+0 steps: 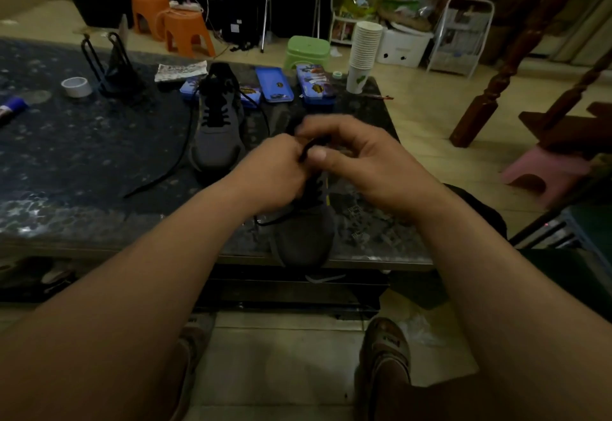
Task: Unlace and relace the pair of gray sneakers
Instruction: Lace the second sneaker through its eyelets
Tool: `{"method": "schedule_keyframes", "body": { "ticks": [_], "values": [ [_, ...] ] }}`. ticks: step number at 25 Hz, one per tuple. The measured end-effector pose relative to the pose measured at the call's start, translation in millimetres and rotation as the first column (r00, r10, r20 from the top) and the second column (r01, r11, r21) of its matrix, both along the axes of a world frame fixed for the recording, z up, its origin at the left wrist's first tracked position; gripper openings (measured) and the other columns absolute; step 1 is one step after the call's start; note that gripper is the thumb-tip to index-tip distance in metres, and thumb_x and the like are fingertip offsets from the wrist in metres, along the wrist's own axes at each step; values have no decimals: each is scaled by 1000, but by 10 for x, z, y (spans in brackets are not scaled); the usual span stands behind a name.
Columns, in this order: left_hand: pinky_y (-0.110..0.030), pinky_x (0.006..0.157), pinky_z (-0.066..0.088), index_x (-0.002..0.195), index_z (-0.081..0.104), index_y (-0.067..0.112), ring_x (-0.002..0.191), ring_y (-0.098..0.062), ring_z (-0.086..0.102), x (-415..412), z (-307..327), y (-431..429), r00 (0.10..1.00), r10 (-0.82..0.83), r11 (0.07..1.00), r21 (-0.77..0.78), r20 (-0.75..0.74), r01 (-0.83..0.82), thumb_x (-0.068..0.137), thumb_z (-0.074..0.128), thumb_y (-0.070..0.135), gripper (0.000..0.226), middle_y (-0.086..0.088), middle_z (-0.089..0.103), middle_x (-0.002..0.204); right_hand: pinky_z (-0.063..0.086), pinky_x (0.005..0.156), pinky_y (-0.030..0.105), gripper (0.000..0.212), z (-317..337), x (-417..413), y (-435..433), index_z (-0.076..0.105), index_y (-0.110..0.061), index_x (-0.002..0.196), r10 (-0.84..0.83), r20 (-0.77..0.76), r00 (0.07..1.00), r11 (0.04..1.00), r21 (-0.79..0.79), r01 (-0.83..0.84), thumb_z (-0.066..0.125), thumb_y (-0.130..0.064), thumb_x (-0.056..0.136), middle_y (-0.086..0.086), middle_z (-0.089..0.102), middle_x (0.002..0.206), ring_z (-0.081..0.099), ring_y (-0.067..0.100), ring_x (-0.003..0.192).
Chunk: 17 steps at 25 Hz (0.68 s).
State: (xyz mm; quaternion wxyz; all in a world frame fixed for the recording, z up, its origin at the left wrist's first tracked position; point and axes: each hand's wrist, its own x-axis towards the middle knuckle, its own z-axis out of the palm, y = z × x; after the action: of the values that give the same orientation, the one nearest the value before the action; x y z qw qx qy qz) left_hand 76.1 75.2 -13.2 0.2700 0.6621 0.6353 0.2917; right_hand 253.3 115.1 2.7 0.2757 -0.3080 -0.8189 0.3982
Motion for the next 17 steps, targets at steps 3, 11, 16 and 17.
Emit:
{"method": "schedule_keyframes", "body": {
  "ticks": [3,11,16,17],
  "values": [
    [-26,55,42,90,65,23,51,-7,57,103,17,-20,995,-87,995,-39,47,89,105,57,35,20,2,64,57,57,90,39,23,26,115,-20,71,-7,103,-152,-145,978,979,-160,128,55,-23,107,7,74,92,71,26,91],
    [-26,56,39,90,68,11,53,-9,43,-222,-48,-140,975,-17,990,-131,222,47,108,50,41,39,4,51,60,44,58,36,32,-193,591,173,55,-20,66,-373,285,883,851,-273,448,57,-32,95,4,45,61,45,23,58],
    [-34,58,32,64,47,24,54,-18,34,-541,-159,-88,953,200,974,-148,226,-170,103,55,53,49,0,38,59,41,59,35,30,-304,465,324,53,-14,68,-456,391,799,815,-178,552,57,-31,91,9,48,63,47,25,57],
    [-33,56,28,64,40,26,53,-18,29,-556,-157,-62,931,235,968,-156,280,-198,104,53,50,49,2,32,59,42,56,31,31,-338,439,355,53,-13,67,-449,449,773,813,-155,562,57,-31,93,7,50,63,48,22,55]
  ]
}}
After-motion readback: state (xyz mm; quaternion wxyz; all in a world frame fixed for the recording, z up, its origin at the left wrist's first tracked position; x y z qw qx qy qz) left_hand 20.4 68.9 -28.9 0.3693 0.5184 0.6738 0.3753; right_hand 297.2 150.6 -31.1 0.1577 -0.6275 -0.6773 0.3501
